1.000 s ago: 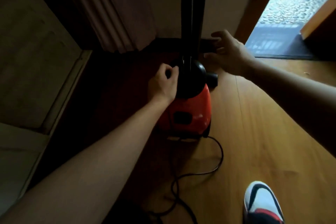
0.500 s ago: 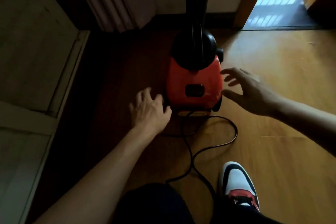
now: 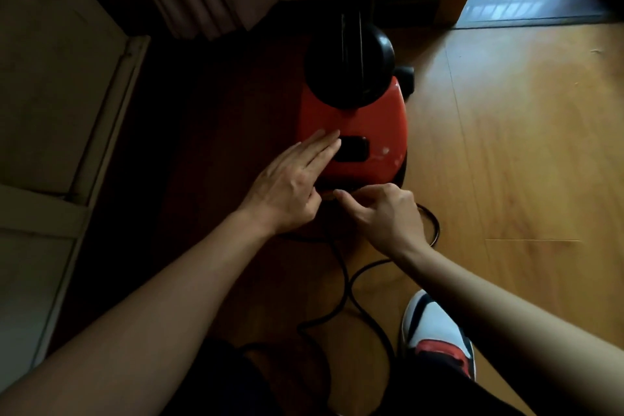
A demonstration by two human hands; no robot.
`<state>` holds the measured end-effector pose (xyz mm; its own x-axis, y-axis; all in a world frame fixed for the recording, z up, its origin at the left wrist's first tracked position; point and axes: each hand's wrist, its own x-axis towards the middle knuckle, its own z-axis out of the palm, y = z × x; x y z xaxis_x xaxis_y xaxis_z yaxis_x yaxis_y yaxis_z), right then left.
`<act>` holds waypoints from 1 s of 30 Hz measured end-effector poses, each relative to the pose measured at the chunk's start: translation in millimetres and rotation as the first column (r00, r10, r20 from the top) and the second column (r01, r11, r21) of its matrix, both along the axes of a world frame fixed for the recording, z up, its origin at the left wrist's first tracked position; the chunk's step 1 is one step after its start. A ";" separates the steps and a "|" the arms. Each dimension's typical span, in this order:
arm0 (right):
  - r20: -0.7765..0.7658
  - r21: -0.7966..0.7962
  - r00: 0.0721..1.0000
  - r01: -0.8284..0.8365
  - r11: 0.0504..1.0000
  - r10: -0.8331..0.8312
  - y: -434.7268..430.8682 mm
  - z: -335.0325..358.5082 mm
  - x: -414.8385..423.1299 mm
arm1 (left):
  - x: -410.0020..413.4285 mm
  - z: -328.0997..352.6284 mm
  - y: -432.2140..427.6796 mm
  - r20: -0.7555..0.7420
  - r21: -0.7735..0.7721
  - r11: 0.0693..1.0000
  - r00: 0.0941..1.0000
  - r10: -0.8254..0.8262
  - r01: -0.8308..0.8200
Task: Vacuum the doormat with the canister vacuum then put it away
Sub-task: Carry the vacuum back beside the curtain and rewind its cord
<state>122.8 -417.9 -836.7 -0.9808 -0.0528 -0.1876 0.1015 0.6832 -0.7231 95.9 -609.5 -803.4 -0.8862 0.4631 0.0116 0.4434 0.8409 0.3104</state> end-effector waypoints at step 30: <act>0.467 -0.576 0.883 0.263 0.774 0.048 -69.4 -35.2 7.7 | -12.7 -7.3 -14.0 0.119 0.188 0.982 0.992 -0.031 0.008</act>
<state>130.5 -487.3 -871.9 -0.8066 -0.2067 -0.5539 0.5508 0.0776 -0.8310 83.2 -623.5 -810.7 -0.8772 0.4801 -0.0070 0.4090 0.7547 0.5130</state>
